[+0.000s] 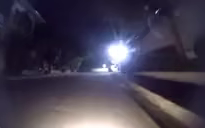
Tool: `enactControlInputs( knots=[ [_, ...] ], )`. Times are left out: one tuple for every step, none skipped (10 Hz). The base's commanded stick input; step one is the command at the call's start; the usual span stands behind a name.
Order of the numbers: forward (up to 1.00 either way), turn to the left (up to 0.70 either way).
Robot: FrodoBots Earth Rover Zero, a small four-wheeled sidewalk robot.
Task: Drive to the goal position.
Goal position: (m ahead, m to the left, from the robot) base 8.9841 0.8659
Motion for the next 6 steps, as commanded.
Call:
enactControlInputs(
  knots=[
    [0.7,0.0],
    [0.7,-0.09],
    [0.7,-0.27],
    [0.7,-0.35],
    [0.7,-0.35],
    [0.7,-0.35]
  ],
)
